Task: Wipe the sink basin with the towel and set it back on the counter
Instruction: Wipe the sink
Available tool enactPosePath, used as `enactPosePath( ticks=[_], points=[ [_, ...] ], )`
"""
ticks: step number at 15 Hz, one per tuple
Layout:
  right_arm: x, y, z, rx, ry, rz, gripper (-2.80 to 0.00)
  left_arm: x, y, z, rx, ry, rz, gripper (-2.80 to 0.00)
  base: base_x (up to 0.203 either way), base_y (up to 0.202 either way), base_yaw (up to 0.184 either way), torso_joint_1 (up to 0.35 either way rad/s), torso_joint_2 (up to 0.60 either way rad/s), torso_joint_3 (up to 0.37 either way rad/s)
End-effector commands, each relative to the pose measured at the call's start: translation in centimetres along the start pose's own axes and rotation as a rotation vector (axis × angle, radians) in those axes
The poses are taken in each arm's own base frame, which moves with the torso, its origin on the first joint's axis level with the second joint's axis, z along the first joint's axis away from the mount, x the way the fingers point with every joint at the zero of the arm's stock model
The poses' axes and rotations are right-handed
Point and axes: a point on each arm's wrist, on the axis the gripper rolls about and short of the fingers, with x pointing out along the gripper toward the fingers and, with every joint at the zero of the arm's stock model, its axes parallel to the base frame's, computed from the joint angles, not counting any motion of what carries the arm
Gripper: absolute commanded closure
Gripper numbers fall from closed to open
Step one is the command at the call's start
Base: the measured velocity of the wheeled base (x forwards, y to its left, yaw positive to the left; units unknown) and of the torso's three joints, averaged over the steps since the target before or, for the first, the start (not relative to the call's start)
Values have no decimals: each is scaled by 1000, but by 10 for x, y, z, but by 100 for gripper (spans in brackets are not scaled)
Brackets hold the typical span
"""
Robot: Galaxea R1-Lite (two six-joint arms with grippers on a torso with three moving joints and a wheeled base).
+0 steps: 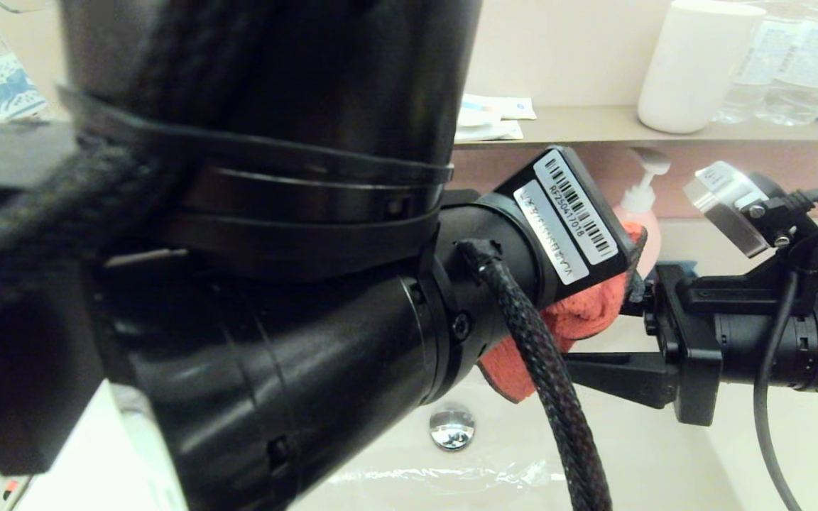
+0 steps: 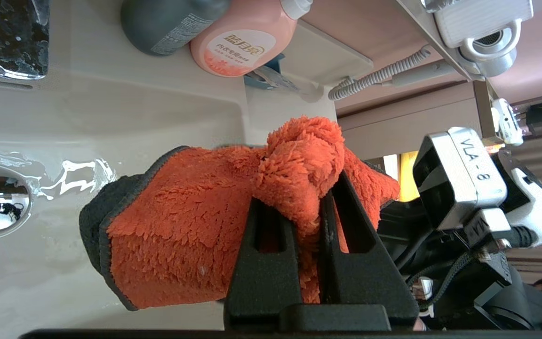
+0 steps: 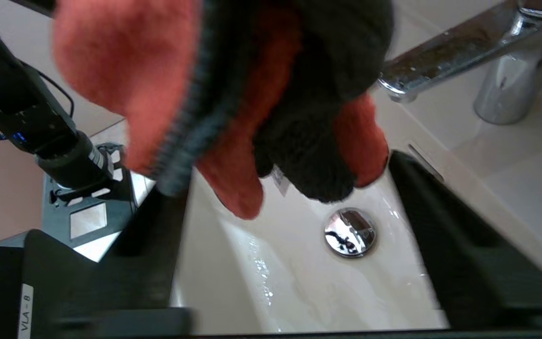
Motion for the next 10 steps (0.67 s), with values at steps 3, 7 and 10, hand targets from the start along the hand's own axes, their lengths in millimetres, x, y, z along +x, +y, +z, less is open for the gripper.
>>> enactPosePath(
  ticks=[3, 7, 10],
  points=[
    [1, 1, 1, -4, -3, 10, 0, 1, 0, -1, -4, 0, 3, 0, 0, 0, 0, 0, 0, 0],
    [-2, 3, 3, -9, -9, 7, 0, 1, 2, -4, 13, 31, 9, 0, 0, 0, 0, 0, 0, 0],
    [-2, 3, 0, -1, 0, 8, 0, -4, 4, -3, 47, 100, 32, 0, 0, 0, 0, 0, 0, 0]
  ],
)
